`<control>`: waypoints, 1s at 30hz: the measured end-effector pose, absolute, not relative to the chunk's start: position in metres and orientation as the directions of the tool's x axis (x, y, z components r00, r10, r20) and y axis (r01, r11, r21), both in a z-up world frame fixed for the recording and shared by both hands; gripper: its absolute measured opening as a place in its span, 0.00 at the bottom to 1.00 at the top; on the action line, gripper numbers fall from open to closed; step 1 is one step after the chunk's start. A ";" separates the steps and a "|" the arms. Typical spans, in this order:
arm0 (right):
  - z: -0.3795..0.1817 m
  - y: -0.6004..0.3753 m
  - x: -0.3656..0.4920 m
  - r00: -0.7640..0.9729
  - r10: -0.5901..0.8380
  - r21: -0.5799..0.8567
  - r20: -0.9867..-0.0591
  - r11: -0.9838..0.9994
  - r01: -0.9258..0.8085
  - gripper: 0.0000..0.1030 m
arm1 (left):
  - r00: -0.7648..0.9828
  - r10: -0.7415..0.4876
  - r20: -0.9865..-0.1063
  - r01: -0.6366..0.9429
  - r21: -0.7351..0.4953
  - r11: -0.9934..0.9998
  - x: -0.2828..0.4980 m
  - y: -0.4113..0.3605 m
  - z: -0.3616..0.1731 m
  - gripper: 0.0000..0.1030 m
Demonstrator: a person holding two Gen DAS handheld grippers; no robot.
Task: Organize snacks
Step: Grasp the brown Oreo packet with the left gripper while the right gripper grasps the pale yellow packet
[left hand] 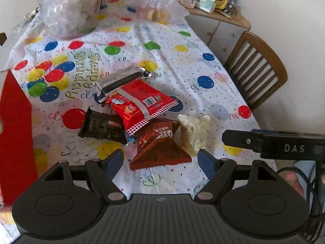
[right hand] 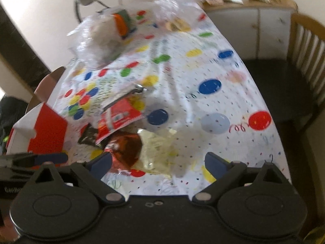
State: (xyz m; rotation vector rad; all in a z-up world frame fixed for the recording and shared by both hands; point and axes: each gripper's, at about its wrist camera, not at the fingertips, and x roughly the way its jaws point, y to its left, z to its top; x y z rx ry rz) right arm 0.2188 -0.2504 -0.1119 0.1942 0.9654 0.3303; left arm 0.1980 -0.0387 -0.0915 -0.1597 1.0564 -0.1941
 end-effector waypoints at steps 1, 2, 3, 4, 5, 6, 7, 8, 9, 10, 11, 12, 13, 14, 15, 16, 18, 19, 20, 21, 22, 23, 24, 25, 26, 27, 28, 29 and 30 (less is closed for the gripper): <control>-0.115 -0.252 0.223 0.516 0.363 0.322 -0.776 0.931 -0.171 0.91 | 0.471 -0.236 -0.850 0.073 -0.229 0.971 0.202 -0.039 -0.094 0.78; -0.119 -0.255 0.228 0.506 0.370 0.341 -0.779 0.927 -0.153 0.89 | 0.464 -0.239 -0.853 0.063 -0.237 0.969 0.207 -0.040 -0.096 0.78; -0.123 -0.256 0.234 0.493 0.380 0.364 -0.783 0.922 -0.133 0.89 | 0.459 -0.239 -0.856 0.054 -0.241 0.969 0.211 -0.041 -0.098 0.78; -0.126 -0.257 0.238 0.485 0.387 0.379 -0.784 0.918 -0.119 0.88 | 0.455 -0.239 -0.858 0.043 -0.246 0.968 0.215 -0.042 -0.101 0.78; -0.129 -0.258 0.242 0.479 0.394 0.394 -0.784 0.913 -0.106 0.88 | 0.450 -0.241 -0.860 0.038 -0.252 0.967 0.218 -0.043 -0.103 0.78; -0.132 -0.257 0.245 0.471 0.401 0.405 -0.786 0.909 -0.097 0.88 | 0.446 -0.242 -0.862 0.035 -0.254 0.967 0.221 -0.044 -0.105 0.78; -0.135 -0.256 0.249 0.463 0.405 0.413 -0.788 0.906 -0.090 0.87 | 0.442 -0.237 -0.865 0.032 -0.249 0.968 0.224 -0.045 -0.107 0.78; -0.137 -0.255 0.253 0.456 0.407 0.417 -0.791 0.905 -0.085 0.85 | 0.437 -0.229 -0.869 0.030 -0.241 0.970 0.226 -0.047 -0.109 0.78; -0.140 -0.253 0.256 0.447 0.411 0.423 -0.794 0.903 -0.079 0.84 | 0.433 -0.227 -0.872 0.031 -0.238 0.971 0.227 -0.049 -0.112 0.78; -0.144 -0.252 0.259 0.438 0.415 0.428 -0.798 0.901 -0.075 0.82 | 0.430 -0.224 -0.875 0.031 -0.233 0.972 0.228 -0.051 -0.114 0.78; -0.147 -0.250 0.262 0.428 0.419 0.432 -0.801 0.899 -0.072 0.81 | 0.426 -0.219 -0.877 0.030 -0.229 0.973 0.229 -0.052 -0.116 0.78; -0.150 -0.248 0.264 0.419 0.423 0.436 -0.803 0.897 -0.070 0.81 | 0.422 -0.214 -0.881 0.028 -0.223 0.974 0.231 -0.054 -0.119 0.78; -0.153 -0.247 0.266 0.411 0.425 0.438 -0.807 0.896 -0.067 0.80 | 0.419 -0.207 -0.884 0.025 -0.217 0.976 0.232 -0.055 -0.121 0.78; -0.155 -0.245 0.268 0.405 0.427 0.440 -0.809 0.896 -0.065 0.79 | 0.417 -0.201 -0.886 0.020 -0.212 0.977 0.234 -0.056 -0.123 0.78; -0.157 -0.243 0.270 0.397 0.432 0.444 -0.810 0.894 -0.067 0.78 | 0.414 -0.200 -0.888 0.016 -0.212 0.977 0.235 -0.056 -0.126 0.78; -0.159 -0.240 0.272 0.392 0.435 0.444 -0.811 0.893 -0.072 0.77 | 0.411 -0.204 -0.889 0.016 -0.216 0.976 0.236 -0.057 -0.128 0.78; -0.161 -0.235 0.274 0.386 0.428 0.430 -0.817 0.899 -0.086 0.74 | 0.404 -0.200 -0.893 0.020 -0.210 0.978 0.239 -0.060 -0.131 0.78; -0.163 -0.233 0.276 0.383 0.425 0.424 -0.820 0.901 -0.091 0.73 | 0.401 -0.197 -0.895 0.021 -0.206 0.978 0.240 -0.061 -0.133 0.78; -0.165 -0.232 0.277 0.378 0.425 0.423 -0.822 0.901 -0.092 0.71 | 0.398 -0.194 -0.897 0.020 -0.203 0.979 0.241 -0.061 -0.134 0.77; -0.167 -0.232 0.278 0.374 0.426 0.425 -0.824 0.901 -0.091 0.69 | 0.395 -0.193 -0.898 0.019 -0.202 0.979 0.242 -0.062 -0.135 0.77; -0.169 -0.232 0.279 0.372 0.426 0.425 -0.824 0.901 -0.089 0.67 | 0.392 -0.191 -0.900 0.018 -0.201 0.979 0.243 -0.062 -0.136 0.77; -0.170 -0.231 0.280 0.371 0.426 0.425 -0.825 0.901 -0.089 0.64 | 0.389 -0.190 -0.901 0.018 -0.199 0.980 0.244 -0.063 -0.137 0.77; -0.171 -0.231 0.281 0.370 0.427 0.426 -0.825 0.900 -0.089 0.62 | 0.388 -0.189 -0.902 0.018 -0.198 0.980 0.244 -0.063 -0.138 0.77; -0.172 -0.231 0.281 0.368 0.430 0.429 -0.824 0.899 -0.088 0.58 | 0.387 -0.191 -0.902 0.019 -0.199 0.980 0.245 -0.063 -0.138 0.76; -0.172 -0.232 0.281 0.369 0.433 0.433 -0.823 0.897 -0.088 0.55 | 0.386 -0.191 -0.902 0.019 -0.199 0.980 0.245 -0.063 -0.139 0.74; -0.172 -0.232 0.281 0.369 0.433 0.433 -0.822 0.897 -0.089 0.53 | 0.383 -0.190 -0.904 0.018 -0.199 0.980 0.246 -0.063 -0.139 0.69; -0.172 -0.232 0.281 0.370 0.434 0.433 -0.822 0.897 -0.090 0.50 | 0.382 -0.186 -0.905 0.017 -0.194 0.981 0.246 -0.063 -0.140 0.66; -0.172 -0.231 0.281 0.369 0.434 0.433 -0.822 0.897 -0.090 0.46 | 0.380 -0.184 -0.906 0.015 -0.192 0.981 0.246 -0.063 -0.140 0.61; -0.173 -0.231 0.281 0.366 0.434 0.433 -0.823 0.897 -0.091 0.43 | 0.377 -0.182 -0.908 0.010 -0.193 0.981 0.246 -0.062 -0.141 0.58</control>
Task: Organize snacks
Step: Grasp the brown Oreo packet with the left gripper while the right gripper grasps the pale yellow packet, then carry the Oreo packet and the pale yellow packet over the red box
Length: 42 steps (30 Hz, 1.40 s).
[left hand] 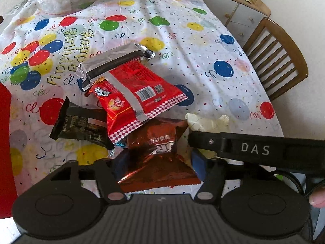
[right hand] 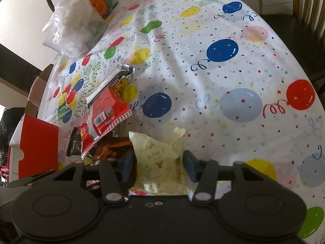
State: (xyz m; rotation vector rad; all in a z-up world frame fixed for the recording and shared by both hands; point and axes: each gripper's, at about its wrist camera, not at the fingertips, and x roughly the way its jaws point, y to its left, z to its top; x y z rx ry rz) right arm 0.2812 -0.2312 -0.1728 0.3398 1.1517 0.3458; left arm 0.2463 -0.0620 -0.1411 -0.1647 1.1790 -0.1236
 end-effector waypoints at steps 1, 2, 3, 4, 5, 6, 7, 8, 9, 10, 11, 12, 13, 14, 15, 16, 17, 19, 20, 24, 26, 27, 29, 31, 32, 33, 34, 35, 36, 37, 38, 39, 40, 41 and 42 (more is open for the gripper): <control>-0.173 -0.231 0.281 0.365 0.431 0.430 -0.825 0.899 -0.090 0.42 | 0.376 -0.183 -0.908 0.005 -0.195 0.981 0.246 -0.061 -0.142 0.57; -0.173 -0.231 0.281 0.367 0.428 0.427 -0.826 0.900 -0.088 0.41 | 0.377 -0.182 -0.908 0.002 -0.196 0.981 0.246 -0.060 -0.142 0.52; -0.173 -0.231 0.280 0.369 0.428 0.427 -0.825 0.900 -0.088 0.40 | 0.377 -0.182 -0.908 0.002 -0.196 0.981 0.246 -0.059 -0.142 0.49; -0.173 -0.232 0.279 0.372 0.427 0.425 -0.825 0.901 -0.090 0.38 | 0.378 -0.181 -0.908 0.002 -0.195 0.981 0.245 -0.059 -0.141 0.48; -0.172 -0.232 0.278 0.376 0.423 0.421 -0.825 0.902 -0.092 0.36 | 0.379 -0.180 -0.908 0.000 -0.194 0.981 0.244 -0.059 -0.141 0.47; -0.171 -0.232 0.277 0.381 0.420 0.418 -0.824 0.904 -0.094 0.36 | 0.380 -0.181 -0.907 -0.001 -0.196 0.981 0.243 -0.058 -0.140 0.45; -0.171 -0.233 0.276 0.383 0.420 0.418 -0.823 0.904 -0.094 0.34 | 0.381 -0.182 -0.907 -0.001 -0.197 0.980 0.241 -0.057 -0.140 0.41; -0.170 -0.234 0.275 0.385 0.421 0.419 -0.821 0.903 -0.095 0.34 | 0.379 -0.181 -0.908 -0.003 -0.197 0.980 0.240 -0.057 -0.140 0.38; -0.170 -0.235 0.273 0.387 0.419 0.416 -0.822 0.904 -0.095 0.33 | 0.379 -0.188 -0.906 -0.005 -0.205 0.979 0.238 -0.055 -0.140 0.37; -0.169 -0.236 0.271 0.389 0.416 0.414 -0.822 0.905 -0.095 0.33 | 0.379 -0.192 -0.905 -0.006 -0.210 0.978 0.236 -0.053 -0.140 0.37; -0.169 -0.237 0.268 0.389 0.418 0.415 -0.821 0.905 -0.096 0.33 | 0.382 -0.194 -0.904 -0.006 -0.212 0.977 0.234 -0.052 -0.140 0.36; -0.168 -0.239 0.265 0.391 0.417 0.414 -0.821 0.905 -0.096 0.33 | 0.384 -0.195 -0.903 -0.007 -0.214 0.977 0.232 -0.051 -0.139 0.36; -0.167 -0.241 0.262 0.393 0.411 0.408 -0.823 0.908 -0.095 0.33 | 0.386 -0.197 -0.901 -0.009 -0.217 0.976 0.229 -0.050 -0.139 0.36; -0.167 -0.241 0.259 0.395 0.405 0.403 -0.825 0.911 -0.094 0.32 | 0.386 -0.200 -0.901 -0.012 -0.221 0.975 0.226 -0.048 -0.139 0.35; -0.167 -0.243 0.255 0.395 0.401 0.398 -0.827 0.913 -0.091 0.32 | 0.386 -0.203 -0.900 -0.015 -0.226 0.974 0.223 -0.047 -0.139 0.35; -0.166 -0.245 0.252 0.395 0.400 0.399 -0.827 0.913 -0.089 0.32 | 0.387 -0.210 -0.898 -0.019 -0.235 0.972 0.220 -0.045 -0.138 0.35; -0.165 -0.247 0.248 0.395 0.401 0.400 -0.827 0.912 -0.088 0.32 | 0.386 -0.215 -0.897 -0.022 -0.242 0.970 0.216 -0.044 -0.138 0.35; -0.163 -0.249 0.240 0.392 0.399 0.398 -0.829 0.913 -0.089 0.32 | 0.383 -0.221 -0.897 -0.030 -0.251 0.967 0.209 -0.041 -0.138 0.35; -0.162 -0.250 0.235 0.391 0.397 0.394 -0.830 0.914 -0.091 0.32 | 0.383 -0.227 -0.895 -0.033 -0.259 0.965 0.204 -0.039 -0.137 0.35; -0.153 -0.250 0.215 0.392 0.401 0.393 -0.828 0.914 -0.105 0.32 | 0.381 -0.232 -0.895 -0.039 -0.266 0.963 0.184 -0.031 -0.133 0.35; -0.148 -0.248 0.204 0.390 0.406 0.394 -0.827 0.912 -0.115 0.32 | 0.389 -0.230 -0.892 -0.039 -0.265 0.963 0.173 -0.026 -0.128 0.35; -0.146 -0.246 0.198 0.389 0.406 0.390 -0.827 0.913 -0.122 0.32 | 0.392 -0.234 -0.890 -0.042 -0.271 0.962 0.168 -0.022 -0.126 0.35; -0.142 -0.241 0.188 0.385 0.408 0.387 -0.828 0.912 -0.136 0.32 | 0.403 -0.240 -0.883 -0.048 -0.282 0.958 0.157 -0.015 -0.121 0.35; -0.137 -0.236 0.178 0.384 0.406 0.380 -0.829 0.914 -0.144 0.32 | 0.412 -0.239 -0.880 -0.053 -0.284 0.957 0.147 -0.008 -0.114 0.35; -0.135 -0.233 0.174 0.384 0.405 0.378 -0.830 0.914 -0.149 0.32 | 0.416 -0.237 -0.878 -0.055 -0.285 0.957 0.142 -0.005 -0.111 0.35; -0.133 -0.230 0.170 0.383 0.407 0.377 -0.829 0.913 -0.154 0.32 | 0.422 -0.233 -0.876 -0.057 -0.283 0.958 0.138 -0.001 -0.107 0.35; -0.130 -0.226 0.165 0.383 0.408 0.375 -0.829 0.913 -0.161 0.32 | 0.429 -0.231 -0.873 -0.056 -0.281 0.958 0.135 0.002 -0.103 0.35; -0.127 -0.222 0.162 0.384 0.409 0.373 -0.828 0.913 -0.166 0.32 | 0.436 -0.227 -0.871 -0.056 -0.278 0.959 0.131 0.007 -0.098 0.35; -0.124 -0.217 0.159 0.386 0.410 0.371 -0.826 0.912 -0.174 0.32 | 0.441 -0.222 -0.869 -0.058 -0.275 0.960 0.129 0.010 -0.094 0.35; -0.120 -0.213 0.157 0.388 0.412 0.370 -0.824 0.911 -0.182 0.32 | 0.447 -0.216 -0.868 -0.061 -0.270 0.961 0.126 0.015 -0.090 0.35; -0.117 -0.208 0.155 0.392 0.414 0.368 -0.821 0.910 -0.189 0.32 | 0.453 -0.212 -0.866 -0.061 -0.267 0.962 0.123 0.019 -0.085 0.35; -0.112 -0.202 0.153 0.398 0.415 0.365 -0.818 0.910 -0.199 0.32 | 0.461 -0.208 -0.863 -0.062 -0.265 0.962 0.120 0.024 -0.080 0.35; -0.107 -0.198 0.151 0.403 0.416 0.362 -0.815 0.909 -0.206 0.32 | 0.470 -0.207 -0.858 -0.062 -0.266 0.962 0.117 0.029 -0.075 0.35; -0.102 -0.191 0.150 0.408 0.418 0.360 -0.811 0.908 -0.216 0.32 | 0.481 -0.208 -0.852 -0.058 -0.267 0.962 0.114 0.035 -0.068 0.35; -0.098 -0.185 0.149 0.413 0.423 0.359 -0.807 0.906 -0.226 0.32 | 0.494 -0.207 -0.845 -0.055 -0.268 0.962 0.112 0.040 -0.063 0.35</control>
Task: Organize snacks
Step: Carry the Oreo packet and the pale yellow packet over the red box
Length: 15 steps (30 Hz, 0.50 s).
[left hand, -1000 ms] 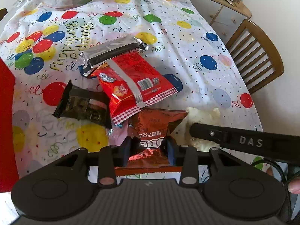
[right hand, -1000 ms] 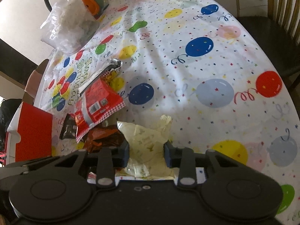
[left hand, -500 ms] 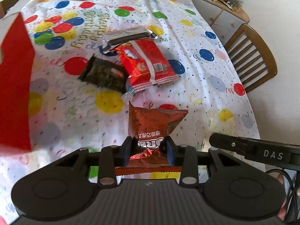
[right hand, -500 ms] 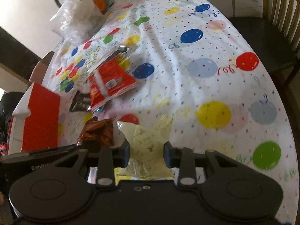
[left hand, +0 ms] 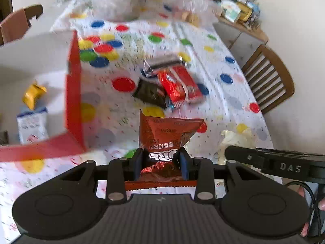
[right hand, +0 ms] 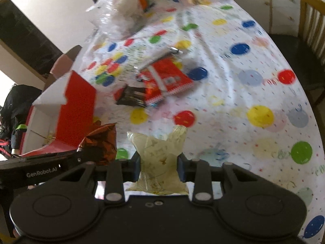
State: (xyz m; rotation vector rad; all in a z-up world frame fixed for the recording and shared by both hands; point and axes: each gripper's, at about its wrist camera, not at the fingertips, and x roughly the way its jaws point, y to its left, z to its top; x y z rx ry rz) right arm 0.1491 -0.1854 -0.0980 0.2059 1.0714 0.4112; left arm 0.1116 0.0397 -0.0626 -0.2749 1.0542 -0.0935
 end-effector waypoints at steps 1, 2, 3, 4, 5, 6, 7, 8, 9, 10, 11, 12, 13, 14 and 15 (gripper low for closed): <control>-0.093 -0.179 0.148 0.418 0.426 0.356 -0.803 0.904 -0.237 0.32 | 0.506 -0.206 -0.838 -0.054 -0.269 0.962 0.109 0.045 -0.057 0.35; -0.088 -0.171 0.147 0.424 0.428 0.351 -0.798 0.902 -0.250 0.32 | 0.519 -0.203 -0.830 -0.052 -0.268 0.962 0.106 0.051 -0.050 0.35; -0.084 -0.165 0.146 0.429 0.431 0.349 -0.794 0.901 -0.260 0.32 | 0.532 -0.199 -0.823 -0.052 -0.267 0.962 0.104 0.056 -0.044 0.35; -0.079 -0.157 0.145 0.433 0.434 0.346 -0.790 0.898 -0.271 0.32 | 0.547 -0.196 -0.814 -0.052 -0.267 0.962 0.102 0.063 -0.038 0.35; -0.075 -0.149 0.144 0.438 0.438 0.343 -0.785 0.896 -0.282 0.32 | 0.560 -0.194 -0.805 -0.052 -0.268 0.962 0.099 0.070 -0.032 0.35; -0.070 -0.141 0.144 0.444 0.441 0.339 -0.780 0.894 -0.292 0.32 | 0.573 -0.188 -0.797 -0.055 -0.267 0.962 0.097 0.078 -0.026 0.35; -0.066 -0.133 0.144 0.448 0.445 0.336 -0.775 0.891 -0.304 0.32 | 0.584 -0.182 -0.791 -0.059 -0.265 0.962 0.095 0.085 -0.021 0.35; -0.062 -0.124 0.143 0.451 0.451 0.335 -0.770 0.888 -0.316 0.32 | 0.592 -0.177 -0.786 -0.062 -0.264 0.963 0.093 0.093 -0.016 0.35; -0.059 -0.116 0.143 0.455 0.456 0.333 -0.765 0.885 -0.327 0.32 | 0.601 -0.169 -0.781 -0.069 -0.261 0.963 0.091 0.101 -0.013 0.35; -0.055 -0.107 0.143 0.458 0.460 0.330 -0.760 0.881 -0.338 0.32 | 0.611 -0.158 -0.776 -0.078 -0.257 0.963 0.089 0.111 -0.009 0.35; -0.052 -0.098 0.142 0.461 0.465 0.327 -0.756 0.878 -0.350 0.32 | 0.619 -0.148 -0.771 -0.085 -0.253 0.964 0.087 0.119 -0.005 0.35; -0.049 -0.087 0.142 0.464 0.470 0.324 -0.751 0.875 -0.361 0.32 | 0.625 -0.138 -0.768 -0.094 -0.250 0.964 0.086 0.128 -0.003 0.35; -0.047 -0.078 0.143 0.465 0.473 0.322 -0.748 0.872 -0.369 0.32 | 0.630 -0.127 -0.766 -0.106 -0.247 0.963 0.084 0.138 -0.001 0.35; -0.045 -0.068 0.143 0.464 0.479 0.321 -0.745 0.868 -0.380 0.32 | 0.634 -0.119 -0.764 -0.113 -0.245 0.963 0.083 0.145 0.001 0.35; -0.044 -0.058 0.143 0.465 0.482 0.318 -0.743 0.865 -0.389 0.32 | 0.639 -0.109 -0.762 -0.123 -0.241 0.963 0.081 0.154 0.002 0.35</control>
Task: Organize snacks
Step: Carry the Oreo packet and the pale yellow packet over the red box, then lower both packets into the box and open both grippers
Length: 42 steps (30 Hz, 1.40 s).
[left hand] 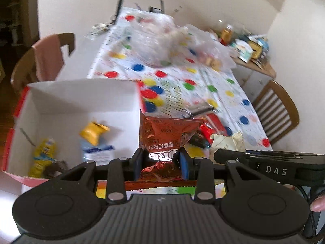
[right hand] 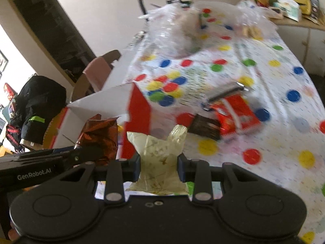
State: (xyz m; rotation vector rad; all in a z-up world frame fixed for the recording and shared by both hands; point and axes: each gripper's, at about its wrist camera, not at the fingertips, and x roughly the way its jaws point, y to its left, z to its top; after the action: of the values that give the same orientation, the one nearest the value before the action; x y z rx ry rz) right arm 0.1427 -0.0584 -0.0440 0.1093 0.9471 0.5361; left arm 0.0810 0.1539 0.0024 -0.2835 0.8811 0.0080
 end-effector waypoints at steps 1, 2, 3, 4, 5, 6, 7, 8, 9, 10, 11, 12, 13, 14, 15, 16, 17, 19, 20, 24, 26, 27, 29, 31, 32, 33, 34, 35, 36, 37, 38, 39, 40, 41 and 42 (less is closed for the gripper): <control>-0.043 -0.048 0.143 0.464 0.485 0.315 -0.741 0.861 -0.399 0.32 | 0.642 -0.099 -0.760 -0.132 -0.237 0.963 0.079 0.163 0.003 0.35; -0.042 -0.039 0.143 0.463 0.489 0.311 -0.740 0.858 -0.409 0.32 | 0.646 -0.090 -0.758 -0.139 -0.233 0.963 0.077 0.172 0.005 0.35; -0.041 -0.028 0.143 0.461 0.492 0.309 -0.738 0.854 -0.418 0.32 | 0.649 -0.081 -0.757 -0.148 -0.230 0.962 0.076 0.180 0.005 0.35; -0.041 -0.018 0.143 0.459 0.496 0.306 -0.737 0.851 -0.428 0.32 | 0.651 -0.072 -0.756 -0.156 -0.226 0.961 0.075 0.189 0.006 0.35; -0.040 -0.008 0.142 0.457 0.498 0.303 -0.737 0.847 -0.436 0.32 | 0.652 -0.066 -0.756 -0.162 -0.223 0.961 0.075 0.198 0.006 0.35; -0.040 0.003 0.143 0.454 0.501 0.301 -0.737 0.845 -0.442 0.32 | 0.653 -0.058 -0.755 -0.168 -0.219 0.961 0.075 0.207 0.007 0.35; -0.040 0.015 0.145 0.449 0.502 0.299 -0.739 0.842 -0.449 0.32 | 0.654 -0.046 -0.755 -0.177 -0.212 0.961 0.075 0.216 0.007 0.35; -0.041 0.025 0.147 0.446 0.502 0.295 -0.741 0.840 -0.456 0.32 | 0.655 -0.034 -0.755 -0.184 -0.203 0.962 0.075 0.225 0.007 0.35; -0.041 0.036 0.149 0.446 0.500 0.288 -0.742 0.839 -0.462 0.32 | 0.657 -0.021 -0.754 -0.193 -0.195 0.962 0.075 0.233 0.007 0.35; -0.042 0.047 0.151 0.447 0.497 0.279 -0.744 0.839 -0.467 0.32 | 0.657 -0.007 -0.753 -0.204 -0.186 0.961 0.076 0.243 0.007 0.35; -0.043 0.056 0.152 0.446 0.495 0.272 -0.746 0.837 -0.474 0.32 | 0.656 0.001 -0.755 -0.211 -0.182 0.960 0.076 0.252 0.006 0.35; -0.044 0.066 0.154 0.444 0.494 0.265 -0.748 0.835 -0.482 0.32 | 0.653 0.006 -0.758 -0.218 -0.180 0.959 0.077 0.261 0.005 0.35; -0.045 0.074 0.156 0.443 0.492 0.257 -0.750 0.833 -0.490 0.32 | 0.650 0.014 -0.760 -0.225 -0.175 0.959 0.078 0.269 0.003 0.35; -0.046 0.082 0.158 0.440 0.486 0.244 -0.755 0.831 -0.499 0.32 | 0.646 0.021 -0.763 -0.229 -0.167 0.959 0.080 0.277 0.001 0.35; -0.048 0.089 0.160 0.437 0.481 0.235 -0.760 0.831 -0.505 0.32 | 0.639 0.025 -0.769 -0.230 -0.160 0.960 0.082 0.284 -0.002 0.35; -0.051 0.096 0.162 0.429 0.477 0.230 -0.767 0.829 -0.510 0.32 | 0.633 0.032 -0.774 -0.234 -0.151 0.960 0.085 0.290 -0.005 0.35; -0.055 0.102 0.164 0.416 0.473 0.227 -0.776 0.826 -0.516 0.32 | 0.626 0.038 -0.779 -0.235 -0.141 0.962 0.088 0.296 -0.008 0.35; -0.062 0.113 0.168 0.408 0.459 0.211 -0.789 0.827 -0.521 0.32 | 0.608 0.042 -0.793 -0.236 -0.130 0.963 0.095 0.306 -0.017 0.35; -0.066 0.119 0.170 0.402 0.452 0.203 -0.796 0.825 -0.527 0.32 | 0.599 0.044 -0.800 -0.237 -0.125 0.963 0.098 0.310 -0.022 0.35; -0.085 0.138 0.178 0.376 0.424 0.180 -0.824 0.824 -0.537 0.32 | 0.561 0.047 -0.826 -0.239 -0.107 0.965 0.108 0.320 -0.042 0.35; -0.094 0.145 0.182 0.364 0.412 0.172 -0.836 0.825 -0.539 0.32 | 0.543 0.047 -0.838 -0.238 -0.101 0.966 0.112 0.323 -0.051 0.35; -0.098 0.148 0.183 0.359 0.407 0.169 -0.840 0.825 -0.540 0.32 | 0.532 0.047 -0.845 -0.236 -0.095 0.967 0.115 0.325 -0.055 0.35; -0.105 0.154 0.186 0.346 0.398 0.165 -0.850 0.824 -0.543 0.32 | 0.519 0.048 -0.853 -0.231 -0.085 0.969 0.119 0.325 -0.061 0.35; -0.112 0.159 0.189 0.338 0.382 0.153 -0.860 0.825 -0.544 0.32 | 0.507 0.045 -0.861 -0.217 -0.077 0.973 0.123 0.323 -0.066 0.35; -0.115 0.161 0.190 0.336 0.377 0.149 -0.863 0.826 -0.543 0.32 | 0.499 0.044 -0.866 -0.211 -0.072 0.975 0.125 0.321 -0.068 0.35; -0.117 0.162 0.192 0.335 0.372 0.147 -0.865 0.828 -0.541 0.32 | 0.491 0.044 -0.870 -0.203 -0.065 0.977 0.128 0.319 -0.070 0.35; -0.119 0.163 0.194 0.336 0.366 0.142 -0.868 0.831 -0.538 0.32 | 0.486 0.045 -0.873 -0.194 -0.058 0.979 0.130 0.318 -0.072 0.35; -0.120 0.164 0.196 0.336 0.363 0.139 -0.869 0.832 -0.537 0.32 | 0.481 0.047 -0.875 -0.188 -0.051 0.981 0.132 0.316 -0.074 0.35; -0.122 0.164 0.198 0.335 0.361 0.138 -0.870 0.832 -0.538 0.32 | 0.476 0.049 -0.878 -0.185 -0.046 0.982 0.133 0.315 -0.076 0.35; -0.123 0.165 0.199 0.331 0.361 0.139 -0.872 0.831 -0.538 0.32 | 0.471 0.049 -0.881 -0.184 -0.044 0.982 0.134 0.315 -0.078 0.35; -0.124 0.166 0.200 0.329 0.360 0.140 -0.873 0.830 -0.539 0.32 | 0.465 0.048 -0.884 -0.183 -0.043 0.982 0.136 0.314 -0.080 0.35; -0.125 0.167 0.200 0.326 0.360 0.138 -0.874 0.828 -0.543 0.32 | 0.459 0.048 -0.887 -0.181 -0.041 0.983 0.137 0.314 -0.082 0.35; -0.126 0.169 0.200 0.323 0.359 0.137 -0.875 0.826 -0.547 0.32 | 0.453 0.048 -0.890 -0.179 -0.038 0.983 0.137 0.314 -0.084 0.35; -0.127 0.170 0.200 0.319 0.359 0.137 -0.877 0.823 -0.551 0.32 | 0.449 0.047 -0.892 -0.177 -0.037 0.984 0.138 0.313 -0.085 0.35; -0.128 0.171 0.200 0.316 0.360 0.137 -0.878 0.821 -0.554 0.32 | 0.445 0.044 -0.894 -0.175 -0.039 0.984 0.138 0.313 -0.087 0.35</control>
State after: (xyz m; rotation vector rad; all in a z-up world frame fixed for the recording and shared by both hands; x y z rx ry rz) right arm 0.1999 0.1709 -0.1280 -0.2029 1.0945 0.6074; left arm 0.1384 0.3129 -0.0872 -0.1318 1.1018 0.1359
